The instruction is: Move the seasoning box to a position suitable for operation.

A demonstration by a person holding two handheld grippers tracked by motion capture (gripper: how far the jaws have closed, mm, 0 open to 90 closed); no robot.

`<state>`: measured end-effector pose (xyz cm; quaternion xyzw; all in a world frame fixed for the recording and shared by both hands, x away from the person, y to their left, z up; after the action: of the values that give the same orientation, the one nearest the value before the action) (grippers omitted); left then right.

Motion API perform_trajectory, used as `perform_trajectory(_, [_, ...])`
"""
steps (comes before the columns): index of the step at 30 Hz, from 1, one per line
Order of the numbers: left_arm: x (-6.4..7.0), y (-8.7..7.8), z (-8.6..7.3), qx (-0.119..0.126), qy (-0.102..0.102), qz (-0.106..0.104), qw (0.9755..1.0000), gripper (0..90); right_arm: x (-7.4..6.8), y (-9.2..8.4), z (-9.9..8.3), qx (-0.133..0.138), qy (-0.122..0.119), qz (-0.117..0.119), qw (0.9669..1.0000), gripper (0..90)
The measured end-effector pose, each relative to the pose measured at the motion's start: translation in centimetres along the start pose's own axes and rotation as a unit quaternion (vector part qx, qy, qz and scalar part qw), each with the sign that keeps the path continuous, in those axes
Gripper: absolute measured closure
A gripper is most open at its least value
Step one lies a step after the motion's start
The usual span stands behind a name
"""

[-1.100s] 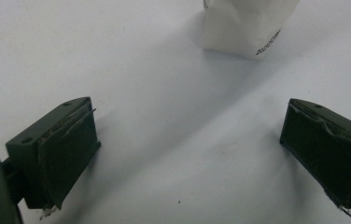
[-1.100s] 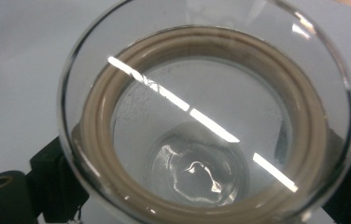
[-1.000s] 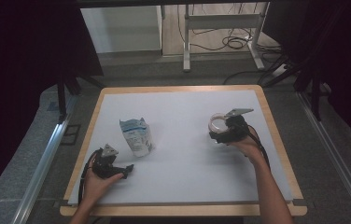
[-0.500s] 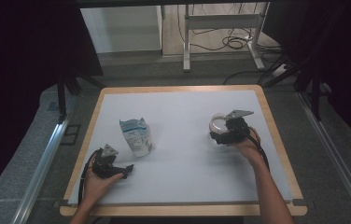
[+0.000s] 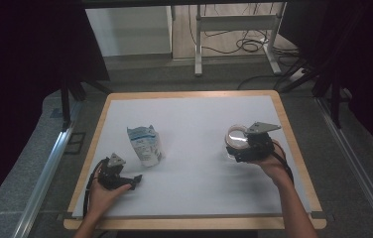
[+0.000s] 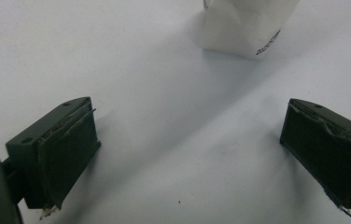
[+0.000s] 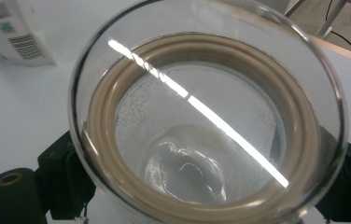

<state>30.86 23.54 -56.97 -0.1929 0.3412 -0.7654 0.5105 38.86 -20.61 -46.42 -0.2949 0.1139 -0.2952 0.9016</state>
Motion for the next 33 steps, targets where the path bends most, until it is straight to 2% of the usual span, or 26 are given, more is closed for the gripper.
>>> perform_trajectory(4, [0.0, 0.0, 0.0, 0.002, -0.002, 0.000, 1.0000, 4.0, -1.4, -1.2, -0.6, 0.000, -0.008, 0.009, 0.9999, 11.9])
perform_trajectory(9, [0.0, 0.0, 0.0, 0.000, 0.000, 0.000, 1.0000, 4.0, -2.9, -1.6, -1.4, -0.003, -0.013, 0.024, 0.9996, 11.9])
perform_trajectory(12, [0.0, 0.0, 0.0, 0.000, 0.000, 0.001, 1.0000, 4.0, -3.7, -1.4, -2.0, -0.003, -0.009, 0.035, 0.9994, 11.9])
perform_trajectory(18, [0.0, 0.0, 0.0, 0.001, 0.000, 0.001, 1.0000, 4.0, -4.9, -1.0, -3.0, -0.009, -0.014, 0.039, 0.9991, 11.9])
perform_trajectory(23, [0.0, 0.0, 0.0, 0.000, 0.001, 0.001, 1.0000, 4.0, -6.0, -1.0, -3.8, -0.013, -0.028, 0.051, 0.9982, 11.9])
perform_trajectory(28, [0.0, 0.0, 0.0, 0.001, 0.000, 0.001, 1.0000, 4.0, -6.3, -0.2, -4.3, -0.033, -0.040, 0.058, 0.9969, 11.8])
perform_trajectory(33, [0.0, 0.0, 0.0, 0.000, 0.000, 0.001, 1.0000, 4.0, -5.9, 0.2, -4.7, -0.027, -0.038, 0.067, 0.9966, 11.8])
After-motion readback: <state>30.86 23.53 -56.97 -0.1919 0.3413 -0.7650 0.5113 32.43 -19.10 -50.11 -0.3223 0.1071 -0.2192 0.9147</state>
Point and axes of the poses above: each handheld gripper's, and its own axes: y roughly forward along the jaws, z roughly out of its top, x roughly to its right, the point moved 2 cm from there along y, roughly forward along the jaws, and after that the axes turned 9 degrees about z, right-handed, at the moved point
